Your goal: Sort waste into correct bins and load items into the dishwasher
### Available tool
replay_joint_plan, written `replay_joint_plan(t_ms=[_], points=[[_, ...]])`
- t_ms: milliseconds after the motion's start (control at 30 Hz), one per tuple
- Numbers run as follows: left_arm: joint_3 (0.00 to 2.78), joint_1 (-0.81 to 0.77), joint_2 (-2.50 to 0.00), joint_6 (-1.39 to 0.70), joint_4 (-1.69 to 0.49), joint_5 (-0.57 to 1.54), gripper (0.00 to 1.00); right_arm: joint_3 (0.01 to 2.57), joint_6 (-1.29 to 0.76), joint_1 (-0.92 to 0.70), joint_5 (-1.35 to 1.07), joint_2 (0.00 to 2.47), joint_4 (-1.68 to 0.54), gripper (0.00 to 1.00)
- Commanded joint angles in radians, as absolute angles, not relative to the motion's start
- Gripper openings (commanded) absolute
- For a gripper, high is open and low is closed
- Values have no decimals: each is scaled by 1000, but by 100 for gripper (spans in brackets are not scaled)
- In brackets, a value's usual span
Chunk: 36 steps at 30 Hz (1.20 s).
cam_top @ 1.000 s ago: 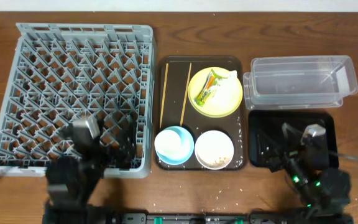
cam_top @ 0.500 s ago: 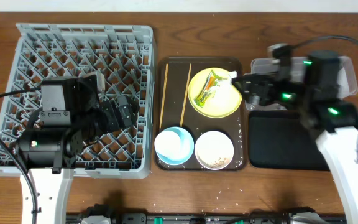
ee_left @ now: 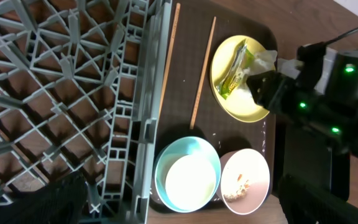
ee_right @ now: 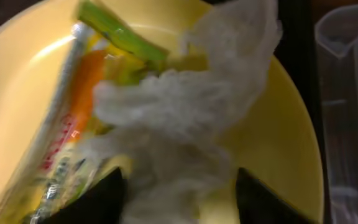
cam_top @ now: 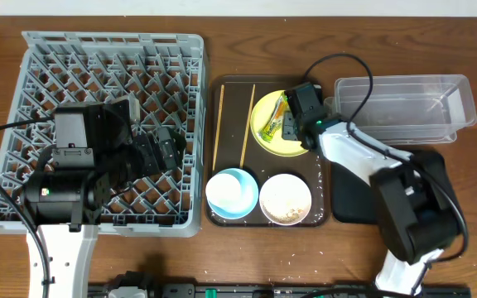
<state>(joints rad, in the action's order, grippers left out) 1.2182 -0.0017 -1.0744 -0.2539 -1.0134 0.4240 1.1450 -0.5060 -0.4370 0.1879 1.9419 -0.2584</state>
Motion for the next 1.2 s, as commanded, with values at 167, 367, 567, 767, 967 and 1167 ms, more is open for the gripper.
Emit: replay_joint_plan(t_ms=[167, 367, 567, 767, 967, 1167], points=[[1238, 1, -1071, -237, -1013, 434, 99, 1159, -545, -423, 220, 1878, -255, 1], [1238, 1, -1071, -237, -1013, 434, 99, 1159, -545, -399, 221, 1580, -361, 1], [1238, 1, -1071, -237, -1013, 434, 99, 1158, -594, -222, 303, 1516, -503, 1], [1238, 1, -1071, -237, -1013, 434, 99, 1166, -368, -81, 122, 1596, -464, 75], [1238, 1, -1071, -237, -1013, 434, 99, 1180, -310, -175, -284, 1468, -421, 51], [1238, 1, -1071, -237, -1013, 434, 99, 1175, -521, -398, 39, 1587, -479, 56]])
